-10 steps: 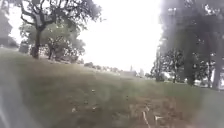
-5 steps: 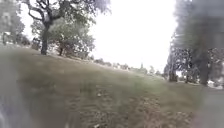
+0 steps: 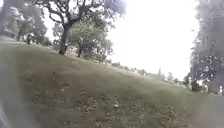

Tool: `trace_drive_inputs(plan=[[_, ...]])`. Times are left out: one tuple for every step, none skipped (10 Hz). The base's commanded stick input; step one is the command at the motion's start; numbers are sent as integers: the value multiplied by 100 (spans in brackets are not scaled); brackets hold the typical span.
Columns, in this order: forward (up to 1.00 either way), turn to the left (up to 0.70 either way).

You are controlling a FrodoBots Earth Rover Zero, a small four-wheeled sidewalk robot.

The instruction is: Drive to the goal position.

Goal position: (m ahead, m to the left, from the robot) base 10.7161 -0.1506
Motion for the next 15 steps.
trace_drive_inputs(plan=[[100, 0], [100, 0], [100, 0], [100, 0], [100, 0], [100, 0], [100, -27], [100, -38], [100, -40], [100, -40], [100, -40], [100, -40], [100, -40], [100, -36], [100, -22]])
